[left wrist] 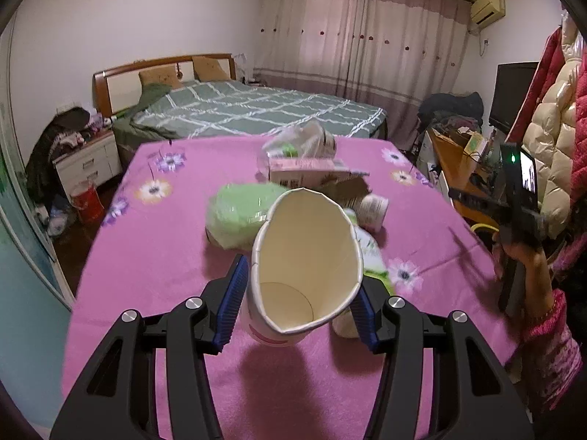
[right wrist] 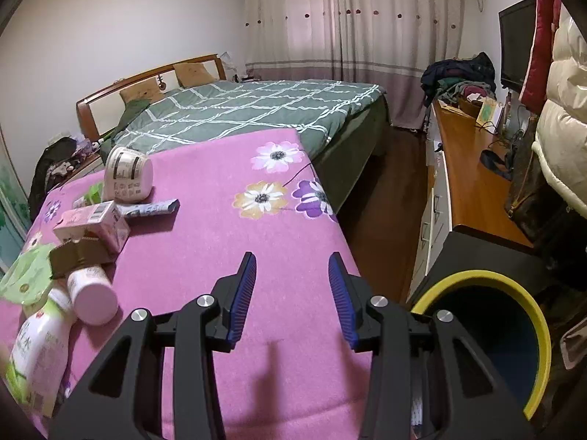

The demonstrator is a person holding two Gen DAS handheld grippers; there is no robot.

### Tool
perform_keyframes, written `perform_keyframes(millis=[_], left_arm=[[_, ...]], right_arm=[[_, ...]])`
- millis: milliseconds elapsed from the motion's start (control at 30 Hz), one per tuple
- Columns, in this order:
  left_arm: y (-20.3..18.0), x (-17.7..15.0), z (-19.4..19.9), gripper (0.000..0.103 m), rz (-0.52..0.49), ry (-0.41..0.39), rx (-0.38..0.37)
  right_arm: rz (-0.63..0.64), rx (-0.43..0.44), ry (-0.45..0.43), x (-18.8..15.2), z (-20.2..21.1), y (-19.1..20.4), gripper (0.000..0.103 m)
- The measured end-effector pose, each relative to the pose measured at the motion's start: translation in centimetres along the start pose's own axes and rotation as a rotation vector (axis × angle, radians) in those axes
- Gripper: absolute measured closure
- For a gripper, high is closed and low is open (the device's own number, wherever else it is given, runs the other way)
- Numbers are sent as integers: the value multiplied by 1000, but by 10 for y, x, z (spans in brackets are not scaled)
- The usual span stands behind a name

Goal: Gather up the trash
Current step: 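Carry the paper cup with the left gripper over the yellow bin and release, then move both tools back over the table items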

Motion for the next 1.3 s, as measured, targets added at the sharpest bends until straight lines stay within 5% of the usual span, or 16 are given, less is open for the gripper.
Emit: perform_keyframes(millis=[300,733,1067,1200,1300], left_arm=[[-74,34,-4,50,-64,-19,-141],[-288,29,-82,50,-180,119,-496],[-399,2,-138,48,-225,217,-571],[-419,1,-148,31,-228,211,-570],[-428,5,-147,30,-227,198,-568]], right_arm=[[-27,-44,-27,-6,55,-61,57],[-206,-235,-42,-52,137,-199,54],[-292,-287,-29,-77,160,-244,52],[-312,-291,-25,-82,161,-250,51],[-320,-293,-25,-84,163,-252,50]])
Point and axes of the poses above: each gripper's, at about its wrist camera, not at the fingertips, and z roughly against the way its jaws point, y to its left, x to its top, the point moved 10 cm from there along -z, roughly the way its jaws point, and after that the axes turned 7 degrees about -y, right-handed, at the moved point
